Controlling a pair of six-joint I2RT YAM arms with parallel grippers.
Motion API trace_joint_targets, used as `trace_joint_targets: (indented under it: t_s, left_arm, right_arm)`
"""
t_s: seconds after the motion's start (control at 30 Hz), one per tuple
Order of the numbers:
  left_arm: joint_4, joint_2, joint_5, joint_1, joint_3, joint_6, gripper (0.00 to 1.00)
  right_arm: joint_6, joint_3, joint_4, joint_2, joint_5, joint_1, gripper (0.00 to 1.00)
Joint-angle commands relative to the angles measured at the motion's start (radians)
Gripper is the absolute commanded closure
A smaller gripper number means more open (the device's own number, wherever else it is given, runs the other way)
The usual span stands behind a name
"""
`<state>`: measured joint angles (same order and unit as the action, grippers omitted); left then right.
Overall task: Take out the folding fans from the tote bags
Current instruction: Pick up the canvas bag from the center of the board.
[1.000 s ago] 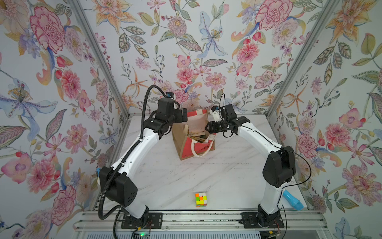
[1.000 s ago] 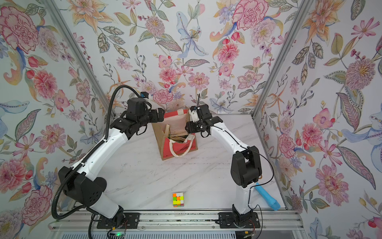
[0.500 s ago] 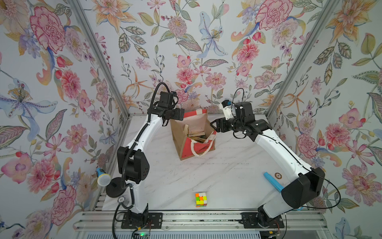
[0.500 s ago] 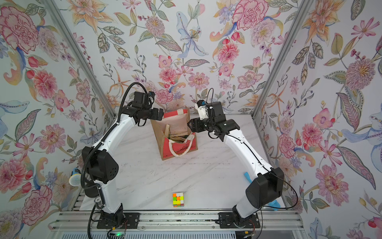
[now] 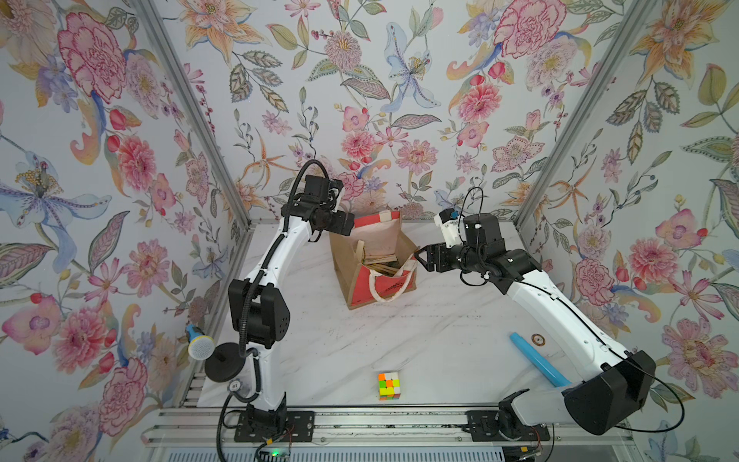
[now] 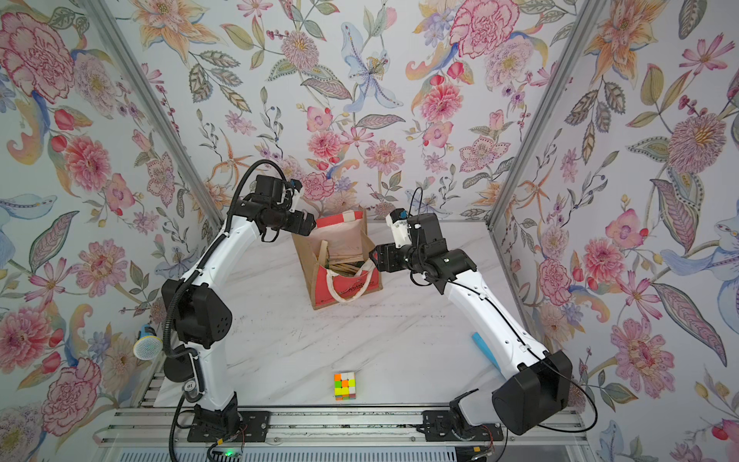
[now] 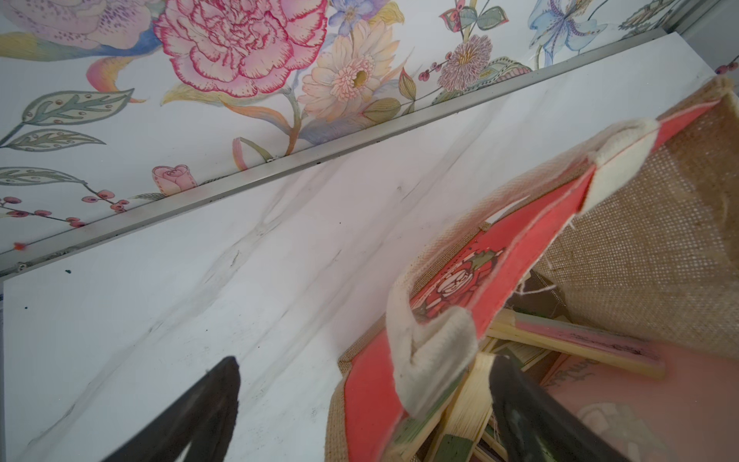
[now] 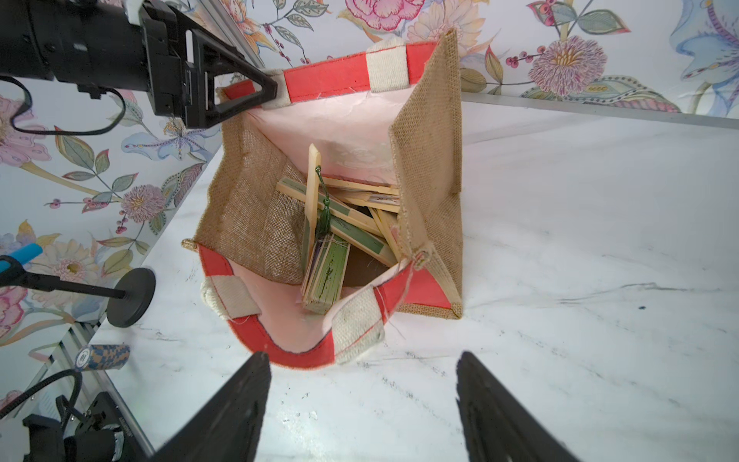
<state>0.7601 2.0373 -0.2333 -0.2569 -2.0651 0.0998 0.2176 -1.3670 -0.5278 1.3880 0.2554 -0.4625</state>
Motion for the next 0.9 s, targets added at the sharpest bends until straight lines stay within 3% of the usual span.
trace_joint_targets:
  t_s: [0.0,0.33,0.6,0.87]
  left_arm:
    - [0.042,0.055,-0.034,0.002,-0.052,-0.041,0.01]
    - [0.095,0.098,-0.050,0.002,-0.121,-0.051,0.13]
    - [0.093,0.094,-0.087,0.002,-0.125,-0.038,0.43]
    - [0.115,0.105,-0.105,0.003,-0.127,-0.043,0.56]
  right_arm:
    - [0.034,0.040,0.010,-0.031,-0.029,-0.011,0.24]
    - [0.065,0.120,0.042,-0.081,-0.043,-0.013,0.24]
    - [0.067,0.127,0.049,-0.082,-0.041,-0.015,0.24]
    - [0.067,0.139,0.058,-0.093,-0.050,-0.015,0.24]
